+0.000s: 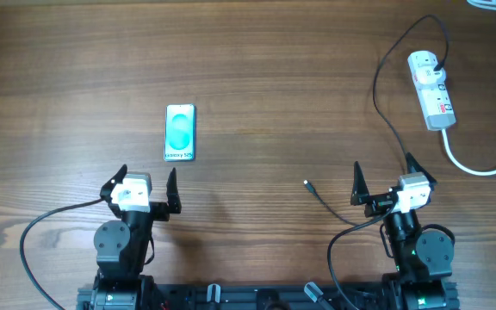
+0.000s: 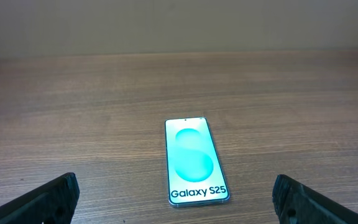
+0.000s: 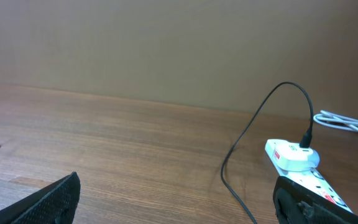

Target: Plug charger to phone and switch on socket

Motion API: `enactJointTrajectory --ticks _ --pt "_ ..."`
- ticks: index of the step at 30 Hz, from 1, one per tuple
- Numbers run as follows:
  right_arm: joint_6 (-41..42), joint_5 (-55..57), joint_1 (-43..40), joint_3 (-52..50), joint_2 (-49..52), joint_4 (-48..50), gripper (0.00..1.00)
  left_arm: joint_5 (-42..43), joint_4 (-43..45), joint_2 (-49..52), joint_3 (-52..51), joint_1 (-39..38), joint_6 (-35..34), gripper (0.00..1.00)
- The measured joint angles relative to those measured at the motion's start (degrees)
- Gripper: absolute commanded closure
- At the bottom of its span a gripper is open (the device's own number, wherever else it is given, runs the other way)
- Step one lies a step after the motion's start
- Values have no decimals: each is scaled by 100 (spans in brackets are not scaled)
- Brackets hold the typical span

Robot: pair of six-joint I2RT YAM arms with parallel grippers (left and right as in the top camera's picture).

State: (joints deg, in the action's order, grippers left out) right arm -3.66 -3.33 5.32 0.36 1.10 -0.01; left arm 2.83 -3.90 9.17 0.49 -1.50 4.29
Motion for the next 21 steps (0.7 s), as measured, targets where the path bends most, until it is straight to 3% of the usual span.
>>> enactJointTrajectory --ticks 11,18,21 --pt "0 0 0 0 0 0 0 -4 63 0 -2 0 129 0" --pt "0 0 0 0 2 -2 0 264 1388 2 -9 0 269 0" --pt "0 0 0 0 2 -2 0 323 1237 0 157 0 76 0"
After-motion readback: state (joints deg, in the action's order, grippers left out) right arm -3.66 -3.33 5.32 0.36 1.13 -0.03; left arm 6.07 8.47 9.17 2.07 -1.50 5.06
